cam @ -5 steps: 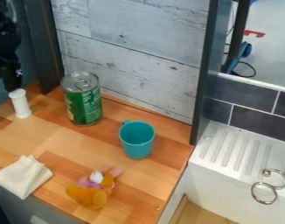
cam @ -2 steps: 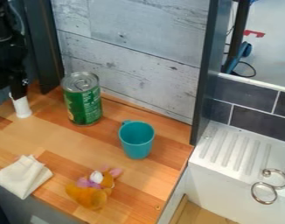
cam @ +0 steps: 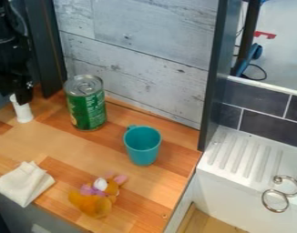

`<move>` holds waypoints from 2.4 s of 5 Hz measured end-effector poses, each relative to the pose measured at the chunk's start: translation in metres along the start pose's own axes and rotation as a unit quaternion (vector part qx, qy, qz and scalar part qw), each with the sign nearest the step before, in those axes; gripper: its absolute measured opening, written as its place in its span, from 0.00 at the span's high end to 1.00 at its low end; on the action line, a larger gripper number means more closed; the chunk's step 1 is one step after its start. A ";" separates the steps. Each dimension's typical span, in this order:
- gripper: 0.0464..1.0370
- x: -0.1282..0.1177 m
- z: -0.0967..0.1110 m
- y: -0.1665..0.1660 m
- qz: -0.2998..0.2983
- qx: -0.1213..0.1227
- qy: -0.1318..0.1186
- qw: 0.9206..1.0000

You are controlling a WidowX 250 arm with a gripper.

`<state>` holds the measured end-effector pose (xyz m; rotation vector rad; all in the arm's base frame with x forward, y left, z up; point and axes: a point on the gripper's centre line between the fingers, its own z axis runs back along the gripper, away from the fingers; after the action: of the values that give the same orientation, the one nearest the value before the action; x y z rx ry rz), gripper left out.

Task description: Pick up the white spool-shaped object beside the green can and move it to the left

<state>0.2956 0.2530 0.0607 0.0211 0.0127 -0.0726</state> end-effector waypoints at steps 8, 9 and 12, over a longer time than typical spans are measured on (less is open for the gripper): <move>0.43 -0.011 0.029 -0.028 0.047 0.038 0.018 0.998; 0.43 -0.047 0.042 -0.051 0.067 0.036 0.050 0.996; 0.43 -0.107 0.002 -0.070 0.002 -0.006 0.076 0.997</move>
<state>0.1842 0.1909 0.0632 0.0154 0.1654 -0.0660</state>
